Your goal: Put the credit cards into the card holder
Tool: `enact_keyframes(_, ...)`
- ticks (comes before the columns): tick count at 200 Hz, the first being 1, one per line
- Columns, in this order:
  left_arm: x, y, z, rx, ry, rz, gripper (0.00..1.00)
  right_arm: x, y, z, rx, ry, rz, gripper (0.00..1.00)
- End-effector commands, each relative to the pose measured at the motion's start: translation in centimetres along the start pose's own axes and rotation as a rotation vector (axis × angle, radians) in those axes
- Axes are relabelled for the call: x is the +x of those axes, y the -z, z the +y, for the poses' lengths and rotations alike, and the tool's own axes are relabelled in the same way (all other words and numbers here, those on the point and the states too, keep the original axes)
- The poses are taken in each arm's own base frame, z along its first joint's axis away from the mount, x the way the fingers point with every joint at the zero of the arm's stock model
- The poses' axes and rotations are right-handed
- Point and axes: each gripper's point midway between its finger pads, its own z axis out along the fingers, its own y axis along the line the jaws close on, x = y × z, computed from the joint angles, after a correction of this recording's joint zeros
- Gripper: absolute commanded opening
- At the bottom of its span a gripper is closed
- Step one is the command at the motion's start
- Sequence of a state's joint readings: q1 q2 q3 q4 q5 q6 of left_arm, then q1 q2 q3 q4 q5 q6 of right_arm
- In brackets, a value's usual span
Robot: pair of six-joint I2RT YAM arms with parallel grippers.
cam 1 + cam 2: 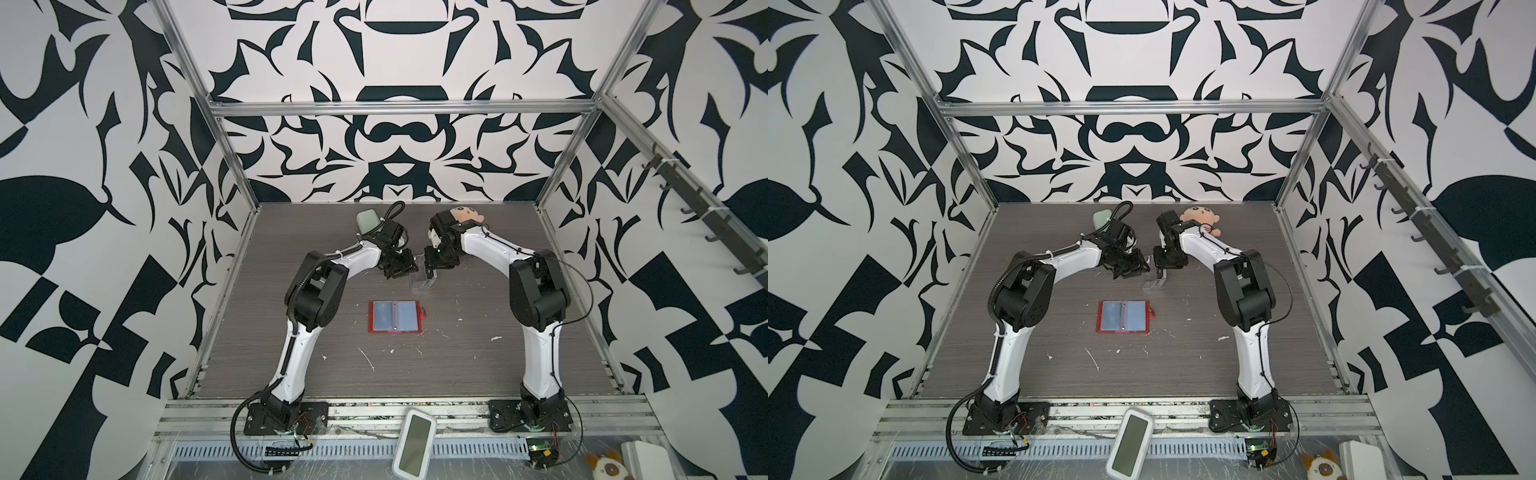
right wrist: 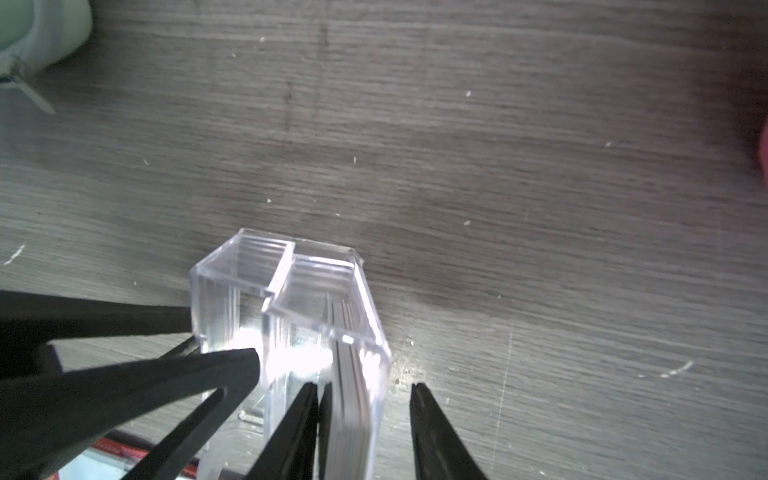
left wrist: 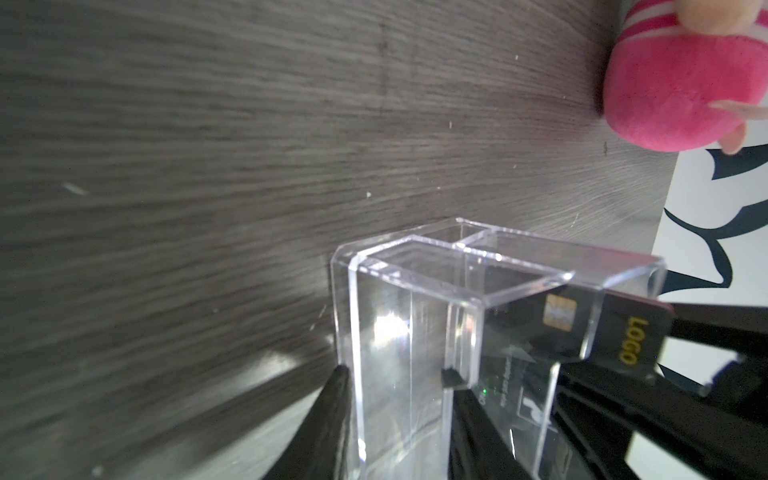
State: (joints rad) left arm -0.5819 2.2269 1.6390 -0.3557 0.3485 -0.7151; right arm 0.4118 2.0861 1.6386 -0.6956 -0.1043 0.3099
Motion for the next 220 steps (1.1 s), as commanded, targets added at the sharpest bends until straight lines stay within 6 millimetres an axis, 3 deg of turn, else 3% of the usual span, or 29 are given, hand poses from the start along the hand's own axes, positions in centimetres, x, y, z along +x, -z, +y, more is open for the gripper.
enact_keyframes(1, 0.9, -0.6, 2.1, -0.071, 0.046, 0.044, 0.38, -1.0, 1.5, -0.3, 0.027, 0.013, -0.025, 0.39)
enact_keyframes(87, 0.7, -0.1, 2.4, -0.125, 0.039, 0.035, 0.4, -0.8, 2.2, -1.3, 0.097, 0.019, 0.001, 0.38)
enact_keyframes(220, 0.9, -0.5, 2.4, -0.134, 0.047, 0.047, 0.4, -0.9, 4.2, -0.6, 0.121, 0.056, -0.014, 0.35)
